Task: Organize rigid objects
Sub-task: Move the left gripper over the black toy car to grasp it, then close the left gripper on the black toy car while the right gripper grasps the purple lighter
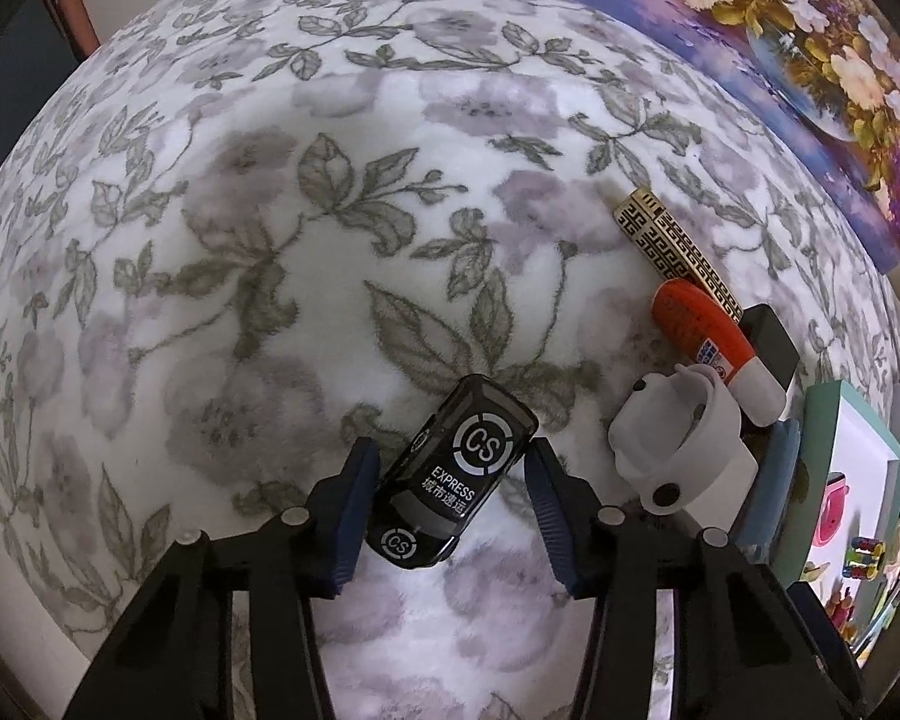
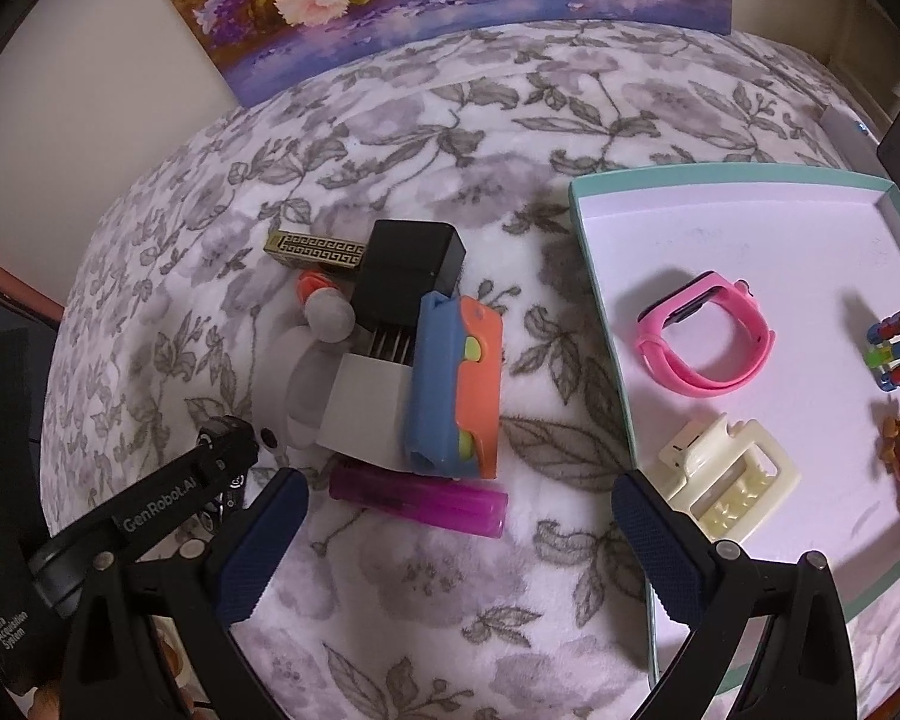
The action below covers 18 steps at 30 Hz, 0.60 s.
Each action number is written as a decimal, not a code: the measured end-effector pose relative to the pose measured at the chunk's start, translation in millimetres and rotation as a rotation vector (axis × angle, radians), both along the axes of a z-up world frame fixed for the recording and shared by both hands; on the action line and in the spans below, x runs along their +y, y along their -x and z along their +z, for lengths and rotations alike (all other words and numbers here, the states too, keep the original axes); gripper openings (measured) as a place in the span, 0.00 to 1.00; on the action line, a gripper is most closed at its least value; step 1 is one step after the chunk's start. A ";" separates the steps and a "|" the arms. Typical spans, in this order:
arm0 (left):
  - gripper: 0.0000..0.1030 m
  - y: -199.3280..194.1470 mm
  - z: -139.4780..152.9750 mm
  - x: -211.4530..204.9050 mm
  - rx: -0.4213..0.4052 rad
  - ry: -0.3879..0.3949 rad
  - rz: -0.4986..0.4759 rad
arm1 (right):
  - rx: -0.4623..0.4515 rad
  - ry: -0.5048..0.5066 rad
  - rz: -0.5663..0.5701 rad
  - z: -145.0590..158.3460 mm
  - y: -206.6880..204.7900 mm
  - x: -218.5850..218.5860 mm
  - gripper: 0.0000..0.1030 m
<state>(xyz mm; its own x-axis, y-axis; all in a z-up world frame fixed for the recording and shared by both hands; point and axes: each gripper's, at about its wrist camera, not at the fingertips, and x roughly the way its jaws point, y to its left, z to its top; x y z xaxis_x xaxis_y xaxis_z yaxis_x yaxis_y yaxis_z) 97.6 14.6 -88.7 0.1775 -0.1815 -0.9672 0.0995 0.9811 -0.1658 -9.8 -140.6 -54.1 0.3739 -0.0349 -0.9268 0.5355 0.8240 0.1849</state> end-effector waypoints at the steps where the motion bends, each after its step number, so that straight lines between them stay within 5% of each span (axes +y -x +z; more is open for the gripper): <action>1: 0.49 0.1 -0.2 2.3 0.004 0.005 0.007 | -0.002 0.000 0.003 0.3 -0.2 0.5 1.00; 18: 0.47 0.6 2.1 28.1 0.035 0.046 0.066 | 0.035 -0.004 0.055 -18.7 -13.0 19.1 0.87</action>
